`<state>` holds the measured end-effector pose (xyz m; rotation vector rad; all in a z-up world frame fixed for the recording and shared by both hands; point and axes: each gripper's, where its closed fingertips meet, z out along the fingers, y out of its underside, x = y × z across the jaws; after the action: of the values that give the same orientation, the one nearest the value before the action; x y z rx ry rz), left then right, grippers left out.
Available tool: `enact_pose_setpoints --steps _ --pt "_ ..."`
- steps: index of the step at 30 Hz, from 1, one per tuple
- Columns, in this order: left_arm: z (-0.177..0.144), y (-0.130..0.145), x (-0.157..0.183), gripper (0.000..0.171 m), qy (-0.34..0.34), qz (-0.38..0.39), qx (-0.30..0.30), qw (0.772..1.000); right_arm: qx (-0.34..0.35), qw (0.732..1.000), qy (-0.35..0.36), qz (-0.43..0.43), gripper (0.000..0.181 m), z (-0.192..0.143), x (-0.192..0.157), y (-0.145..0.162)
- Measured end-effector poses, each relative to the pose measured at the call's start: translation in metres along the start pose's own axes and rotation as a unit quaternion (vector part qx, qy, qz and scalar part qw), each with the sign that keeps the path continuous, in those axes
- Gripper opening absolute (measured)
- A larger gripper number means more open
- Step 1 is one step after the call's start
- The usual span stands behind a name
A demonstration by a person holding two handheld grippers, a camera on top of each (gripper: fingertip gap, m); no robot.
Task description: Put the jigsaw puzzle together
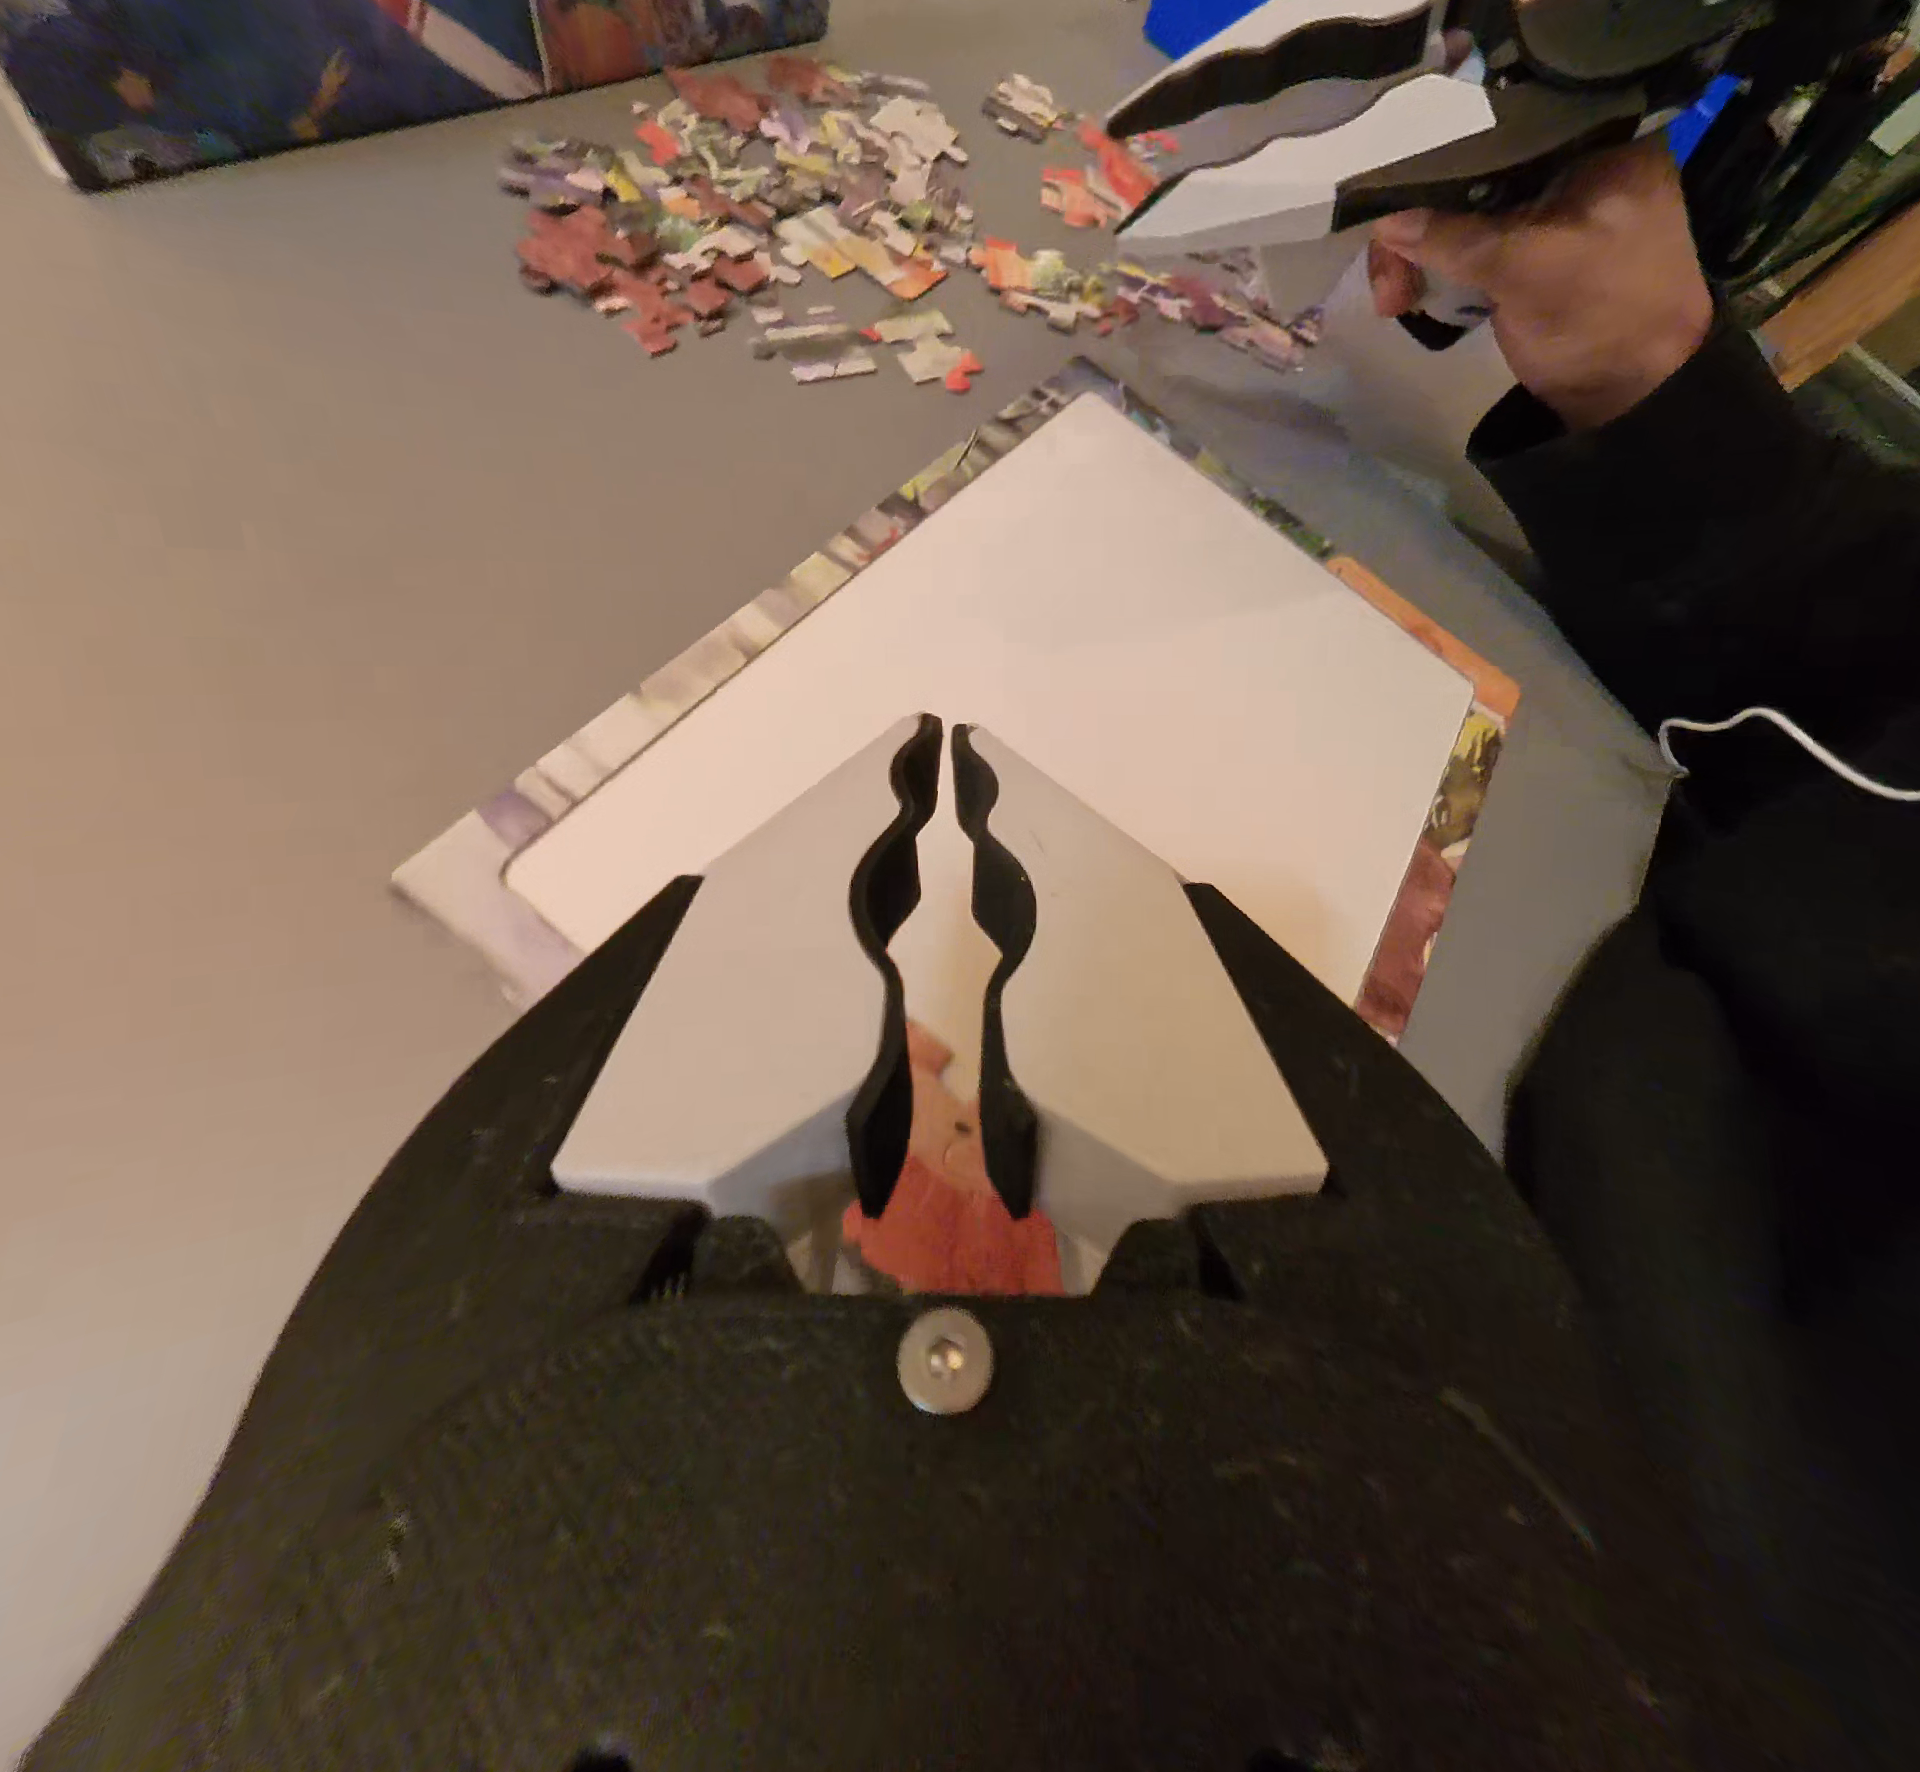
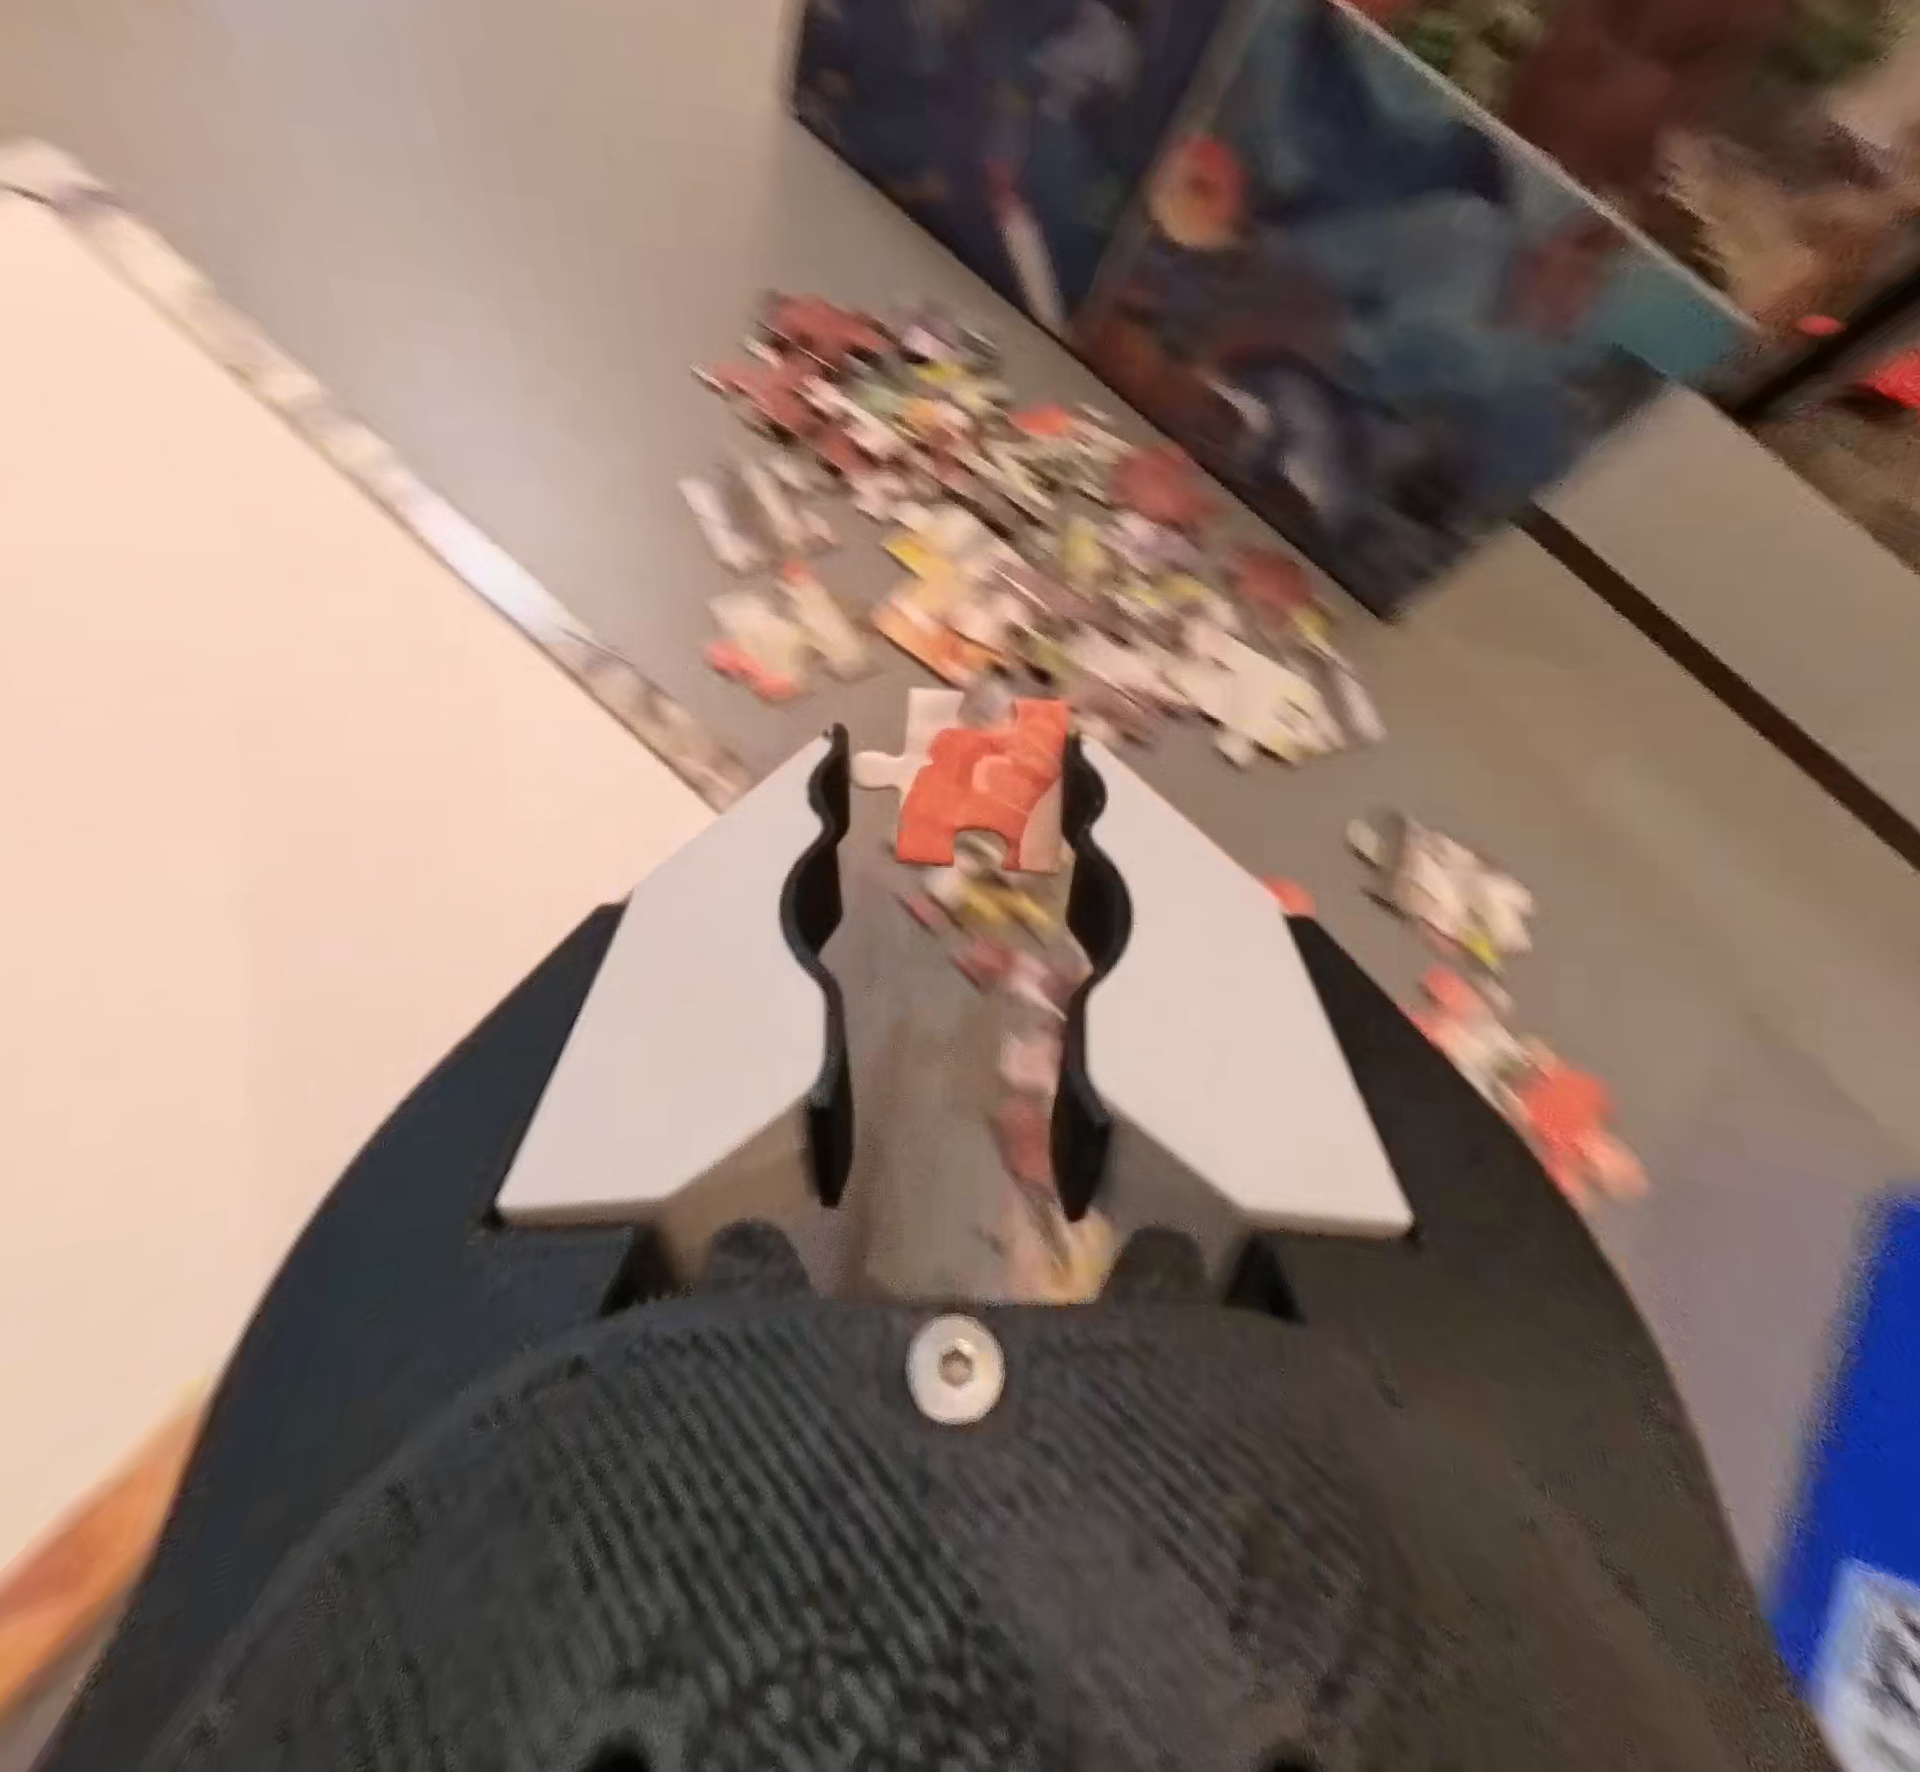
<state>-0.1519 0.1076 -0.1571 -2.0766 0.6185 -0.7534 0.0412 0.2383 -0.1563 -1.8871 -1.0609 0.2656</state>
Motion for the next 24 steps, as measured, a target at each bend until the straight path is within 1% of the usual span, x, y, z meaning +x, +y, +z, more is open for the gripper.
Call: enact_pose_setpoints --steps 3,4,6,8,10,12,14,16,18,21,24 --pt "0.017 -0.013 0.006 0.001 0.011 0.018 -0.003 1.0 -0.024 0.995 0.093 0.011 0.039 -0.033 0.056 0.034" --pt "0.024 -0.018 0.007 0.001 0.016 0.024 -0.004 1.0 -0.025 0.993 0.113 0.027 0.039 -0.045 0.072 0.043" --pt "0.039 -0.03 0.009 0.0 0.029 0.033 -0.004 0.999 -0.017 0.989 0.126 0.077 0.039 -0.062 0.093 0.059" --pt "0.06 -0.041 0.008 0.001 0.037 0.046 -0.015 0.998 -0.009 0.983 0.126 0.13 0.039 -0.071 0.103 0.074" --pt "0.084 -0.05 0.0 0.001 0.028 0.072 -0.031 0.996 -0.01 0.979 0.123 0.164 0.039 -0.074 0.105 0.085" --pt "0.104 -0.058 -0.011 0.002 0.014 0.101 -0.052 0.993 -0.036 0.975 0.139 0.169 0.039 -0.075 0.109 0.099" --pt "0.116 -0.064 -0.025 0.002 -0.008 0.118 -0.065 0.991 -0.077 0.971 0.165 0.155 0.039 -0.075 0.114 0.114" --pt "0.119 -0.069 -0.037 0.003 -0.022 0.116 -0.067 0.991 -0.117 0.964 0.191 0.141 0.04 -0.075 0.119 0.128" --pt "0.115 -0.072 -0.048 0.003 -0.037 0.105 -0.054 0.992 -0.137 0.96 0.199 0.14 0.04 -0.073 0.12 0.136" --pt "0.107 -0.068 -0.06 0.002 -0.043 0.082 -0.04 0.995 -0.133 0.958 0.204 0.151 0.04 -0.073 0.123 0.137" --pt "0.102 -0.061 -0.069 0.003 -0.029 0.054 -0.044 0.997 -0.127 0.954 0.22 0.156 0.04 -0.076 0.129 0.137"
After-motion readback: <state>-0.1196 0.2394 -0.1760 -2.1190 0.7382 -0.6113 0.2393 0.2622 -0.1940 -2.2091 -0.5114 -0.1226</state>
